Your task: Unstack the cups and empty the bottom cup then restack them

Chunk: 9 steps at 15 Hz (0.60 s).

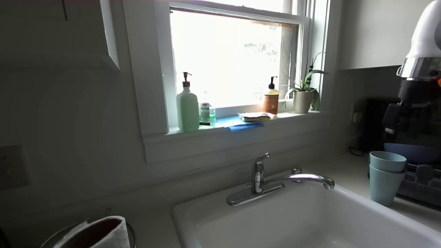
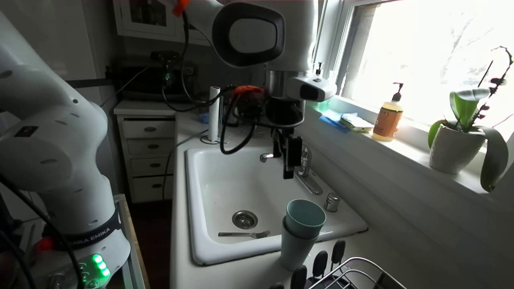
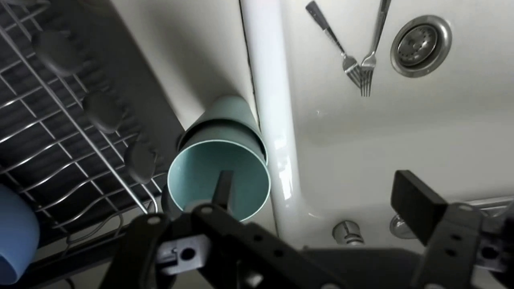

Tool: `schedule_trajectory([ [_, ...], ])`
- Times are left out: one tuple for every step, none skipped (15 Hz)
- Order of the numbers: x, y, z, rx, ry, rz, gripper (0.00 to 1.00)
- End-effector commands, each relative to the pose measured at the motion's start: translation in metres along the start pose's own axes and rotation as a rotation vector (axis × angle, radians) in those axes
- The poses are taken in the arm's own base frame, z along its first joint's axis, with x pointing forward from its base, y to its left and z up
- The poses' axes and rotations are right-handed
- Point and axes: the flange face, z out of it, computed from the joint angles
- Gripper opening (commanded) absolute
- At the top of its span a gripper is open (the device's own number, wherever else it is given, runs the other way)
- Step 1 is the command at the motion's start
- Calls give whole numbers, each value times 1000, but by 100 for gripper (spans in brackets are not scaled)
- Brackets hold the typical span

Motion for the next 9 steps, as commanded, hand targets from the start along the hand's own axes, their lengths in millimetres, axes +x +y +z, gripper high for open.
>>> schedule_trajectory([
  [27,7,19,-2,59,68,100],
  [32,6,27,-7,61,75,100],
  [36,5,34,-12,60,82,100],
  [40,5,42,-10,50,87,100],
  [44,5,50,-11,34,92,100],
  [49,7,57,-15,25,101,100],
  [52,7,62,-12,6,101,100],
  [55,7,67,-15,-5,108,100],
  [60,7,71,-16,-17,109,100],
])
